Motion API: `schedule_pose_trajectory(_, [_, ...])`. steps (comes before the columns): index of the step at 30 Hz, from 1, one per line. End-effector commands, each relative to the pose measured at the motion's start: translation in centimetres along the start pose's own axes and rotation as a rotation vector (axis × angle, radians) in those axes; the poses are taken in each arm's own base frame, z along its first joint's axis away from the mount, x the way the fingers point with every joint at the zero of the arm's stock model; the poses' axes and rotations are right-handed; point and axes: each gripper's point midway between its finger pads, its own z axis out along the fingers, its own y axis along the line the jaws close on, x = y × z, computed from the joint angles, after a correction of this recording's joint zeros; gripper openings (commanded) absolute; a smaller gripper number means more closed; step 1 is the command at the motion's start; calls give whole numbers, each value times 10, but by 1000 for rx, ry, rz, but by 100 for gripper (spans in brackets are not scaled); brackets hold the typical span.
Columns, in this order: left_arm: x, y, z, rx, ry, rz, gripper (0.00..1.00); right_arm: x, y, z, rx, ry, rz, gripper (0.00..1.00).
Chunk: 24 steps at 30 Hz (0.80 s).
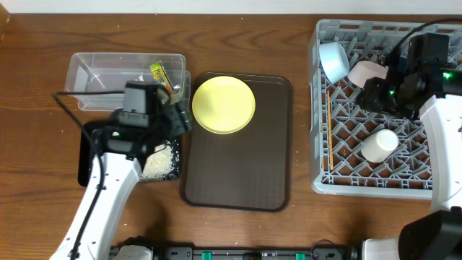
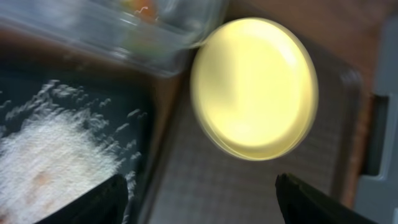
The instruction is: Sort waste into correct bins and load items into the dishwasher rack
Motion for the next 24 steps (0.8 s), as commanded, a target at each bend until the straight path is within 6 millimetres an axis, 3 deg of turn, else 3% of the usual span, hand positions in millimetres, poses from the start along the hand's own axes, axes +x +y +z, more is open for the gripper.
schedule_pose_trajectory(1, [-6, -23, 3, 37, -8, 83, 78, -3, 5, -4, -22, -11, -3, 51])
schedule_pose_trajectory(9, [-22, -75, 25, 69, 53, 249, 78, -3, 5, -4, -22, -10, -3, 51])
schedule_pose_trajectory(15, [-28, -103, 59, -2, 57, 355, 78, -3, 5, -4, -21, -11, -3, 52])
schedule_pose_trajectory(19, [-12, -108, 94, -85, 61, 461, 78, -3, 5, -4, -22, -13, -3, 52])
schedule_pose_trajectory(24, [30, -112, 134, -126, 151, 545, 78, -3, 5, -4, -22, -13, -4, 52])
